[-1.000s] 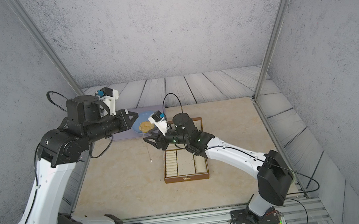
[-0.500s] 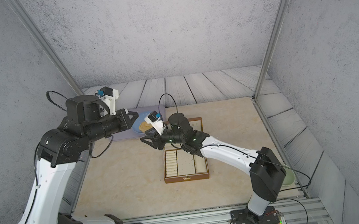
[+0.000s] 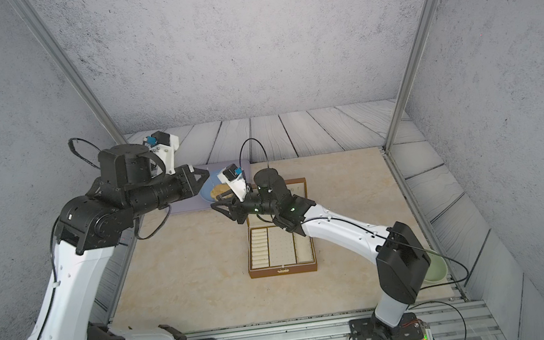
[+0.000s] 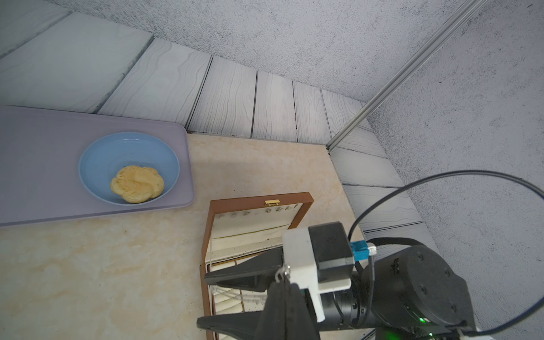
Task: Put jewelry chain into jewelry box
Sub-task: Pick up the necklace from the center of the board.
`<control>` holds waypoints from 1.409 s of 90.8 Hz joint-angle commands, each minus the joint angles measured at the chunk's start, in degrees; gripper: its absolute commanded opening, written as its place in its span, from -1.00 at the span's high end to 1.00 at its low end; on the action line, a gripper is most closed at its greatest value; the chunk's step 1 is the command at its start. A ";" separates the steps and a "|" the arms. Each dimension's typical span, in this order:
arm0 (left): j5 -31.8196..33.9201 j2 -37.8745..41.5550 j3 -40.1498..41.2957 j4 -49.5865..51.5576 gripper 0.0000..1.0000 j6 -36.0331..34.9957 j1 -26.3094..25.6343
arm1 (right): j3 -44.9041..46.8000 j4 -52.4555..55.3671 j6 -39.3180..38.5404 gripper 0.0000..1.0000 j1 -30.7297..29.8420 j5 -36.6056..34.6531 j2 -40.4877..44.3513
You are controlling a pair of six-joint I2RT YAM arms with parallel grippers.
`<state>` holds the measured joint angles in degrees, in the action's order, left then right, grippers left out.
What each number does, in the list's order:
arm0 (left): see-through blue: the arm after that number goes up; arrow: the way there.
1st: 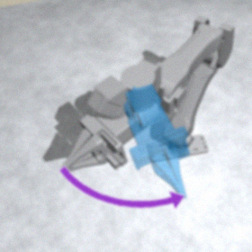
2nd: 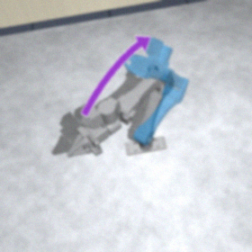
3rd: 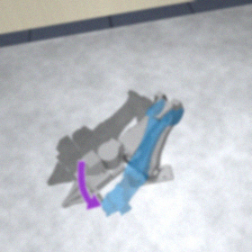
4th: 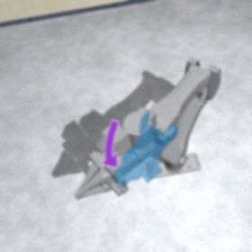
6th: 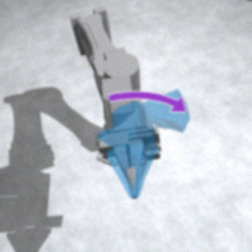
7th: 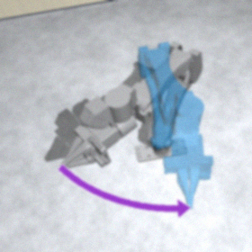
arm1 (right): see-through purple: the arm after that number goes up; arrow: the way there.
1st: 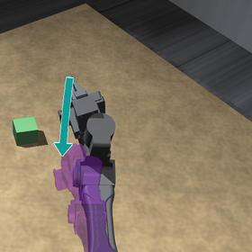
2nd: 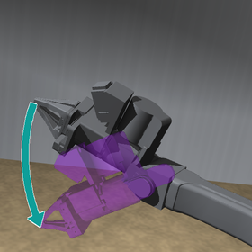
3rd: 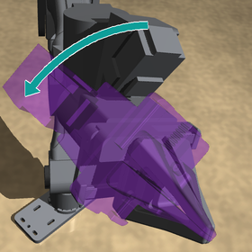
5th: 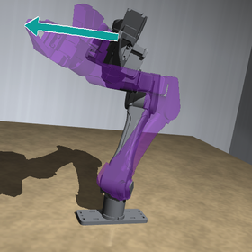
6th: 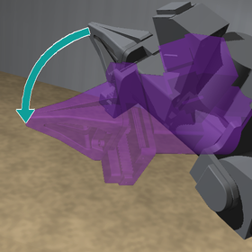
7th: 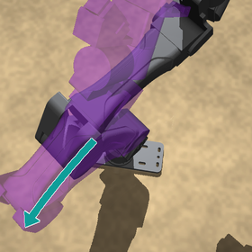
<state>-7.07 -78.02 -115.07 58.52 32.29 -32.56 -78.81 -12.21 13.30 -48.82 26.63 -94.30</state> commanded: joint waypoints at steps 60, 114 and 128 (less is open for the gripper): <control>0.97 0.42 -3.36 0.05 1.00 -0.30 -0.31 | -0.01 -2.11 1.07 0.46 -0.32 0.95 -0.89; 6.60 1.45 -2.09 1.23 1.00 -2.19 -0.10 | 2.31 -2.71 1.05 1.00 -0.32 -0.70 1.42; 8.82 3.71 2.79 -0.72 1.00 -1.63 0.59 | 4.26 -1.18 0.81 1.00 -0.20 -3.49 3.73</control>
<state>-1.08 -76.99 -115.52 59.59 31.11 -32.47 -76.12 -13.93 14.50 -48.86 25.93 -93.73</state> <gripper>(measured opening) 0.037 0.048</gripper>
